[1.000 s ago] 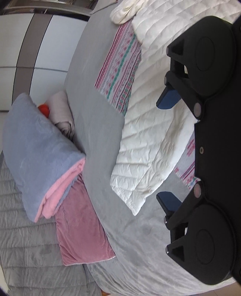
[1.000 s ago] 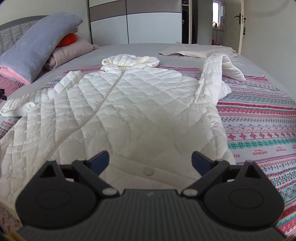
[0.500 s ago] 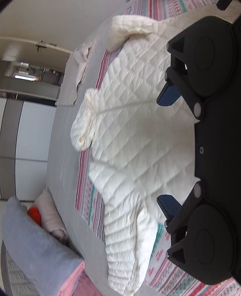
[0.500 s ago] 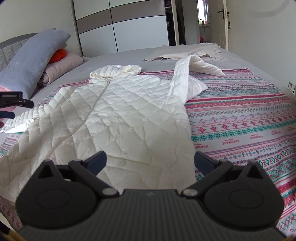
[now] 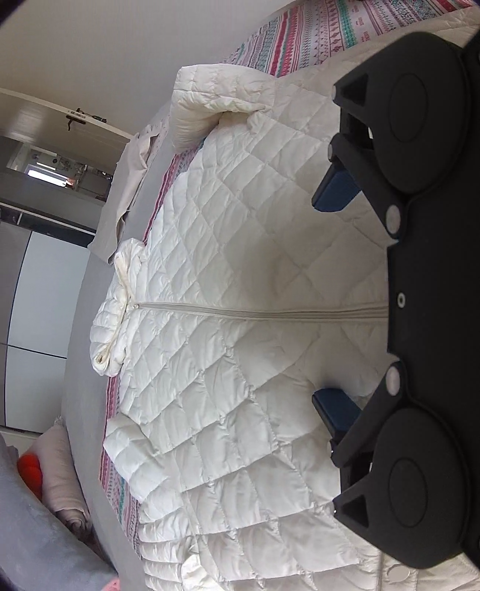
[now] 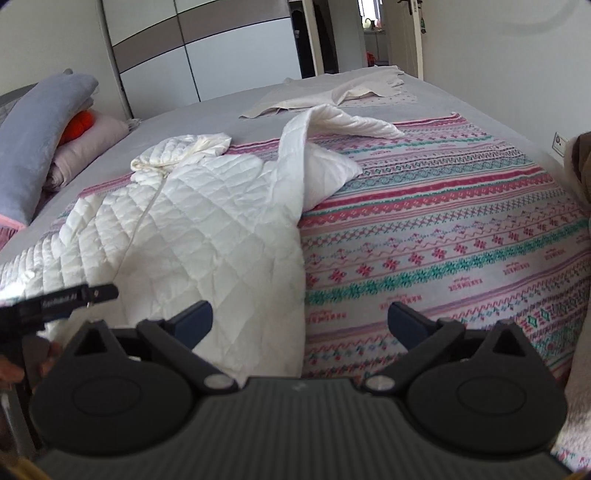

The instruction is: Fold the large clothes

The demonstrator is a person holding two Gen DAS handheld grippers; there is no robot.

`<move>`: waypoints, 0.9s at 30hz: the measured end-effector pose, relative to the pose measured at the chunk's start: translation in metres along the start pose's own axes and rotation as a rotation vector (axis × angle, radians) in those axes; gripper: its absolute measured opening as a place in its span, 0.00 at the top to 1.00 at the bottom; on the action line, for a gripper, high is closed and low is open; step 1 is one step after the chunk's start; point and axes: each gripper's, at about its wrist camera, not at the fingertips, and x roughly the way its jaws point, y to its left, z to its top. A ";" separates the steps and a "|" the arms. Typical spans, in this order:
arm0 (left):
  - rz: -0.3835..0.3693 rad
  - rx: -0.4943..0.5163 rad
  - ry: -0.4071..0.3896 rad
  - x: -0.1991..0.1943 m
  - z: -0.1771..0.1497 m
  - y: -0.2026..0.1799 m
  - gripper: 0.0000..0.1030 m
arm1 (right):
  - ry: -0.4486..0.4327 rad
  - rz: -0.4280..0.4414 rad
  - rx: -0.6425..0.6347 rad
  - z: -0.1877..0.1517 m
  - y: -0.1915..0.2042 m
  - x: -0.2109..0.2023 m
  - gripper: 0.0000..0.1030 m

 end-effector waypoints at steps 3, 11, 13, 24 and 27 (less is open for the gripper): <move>-0.024 -0.002 0.011 -0.004 0.004 0.003 0.00 | -0.034 0.005 0.064 0.040 -0.018 0.026 0.00; -0.106 0.015 -0.034 -0.015 0.025 0.014 0.00 | -0.072 0.146 0.406 0.136 -0.078 0.123 0.02; -0.091 0.029 -0.058 -0.014 0.030 0.016 0.00 | -0.086 0.196 0.520 0.147 -0.090 0.145 0.03; -0.043 0.014 -0.012 0.004 0.034 0.030 0.00 | -0.062 0.180 0.410 0.166 -0.055 0.184 0.91; -0.056 0.011 -0.018 0.000 0.033 0.029 0.00 | -0.146 0.064 0.247 0.169 -0.040 0.146 0.94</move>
